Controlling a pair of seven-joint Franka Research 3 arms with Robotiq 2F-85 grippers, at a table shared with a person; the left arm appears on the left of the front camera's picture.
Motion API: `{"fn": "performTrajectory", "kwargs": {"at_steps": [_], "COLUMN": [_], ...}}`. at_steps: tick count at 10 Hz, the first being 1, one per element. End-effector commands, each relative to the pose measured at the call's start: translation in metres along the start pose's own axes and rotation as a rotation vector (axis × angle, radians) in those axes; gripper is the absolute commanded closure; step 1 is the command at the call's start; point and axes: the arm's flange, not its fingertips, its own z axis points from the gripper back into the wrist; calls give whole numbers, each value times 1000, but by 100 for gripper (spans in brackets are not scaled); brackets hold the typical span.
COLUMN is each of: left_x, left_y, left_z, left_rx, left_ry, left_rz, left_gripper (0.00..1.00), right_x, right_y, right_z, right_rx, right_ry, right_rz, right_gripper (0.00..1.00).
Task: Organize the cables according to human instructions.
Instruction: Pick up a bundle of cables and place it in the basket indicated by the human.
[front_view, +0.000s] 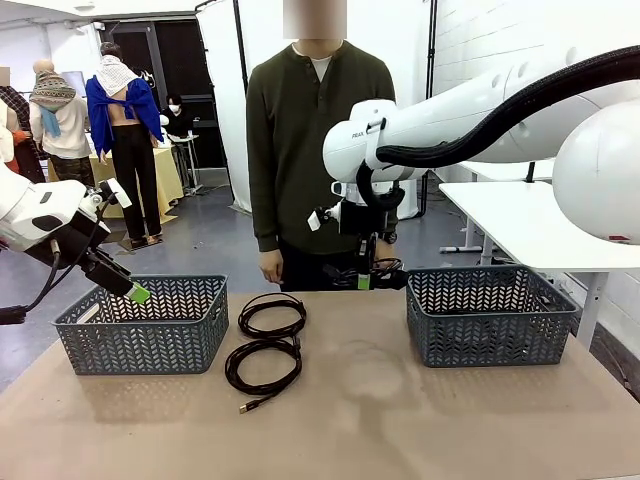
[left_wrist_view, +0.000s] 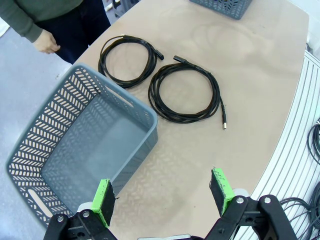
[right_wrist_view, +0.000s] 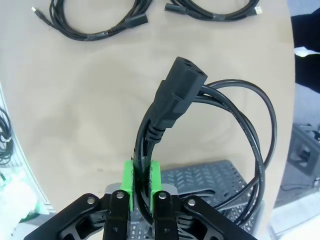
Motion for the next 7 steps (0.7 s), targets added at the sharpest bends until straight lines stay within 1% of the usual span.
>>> {"fn": "performTrajectory", "kwargs": {"at_steps": [1, 4, 7], "left_x": [-1, -1, -1], "left_y": [3, 3, 3], "left_z": [-1, -1, -1], "left_rx": [-6, -6, -6], "left_ry": [-12, -12, -12], "left_rz": [10, 10, 10], "left_gripper": [0, 0, 0], "right_x": [-7, -43, -97], "right_y": [1, 7, 11], "right_z": [9, 48, 68], "right_rx": [-6, -6, -23], "right_ry": [-1, -21, -28], "right_rz": [17, 89, 136], "right_gripper": [100, 100, 100]}}
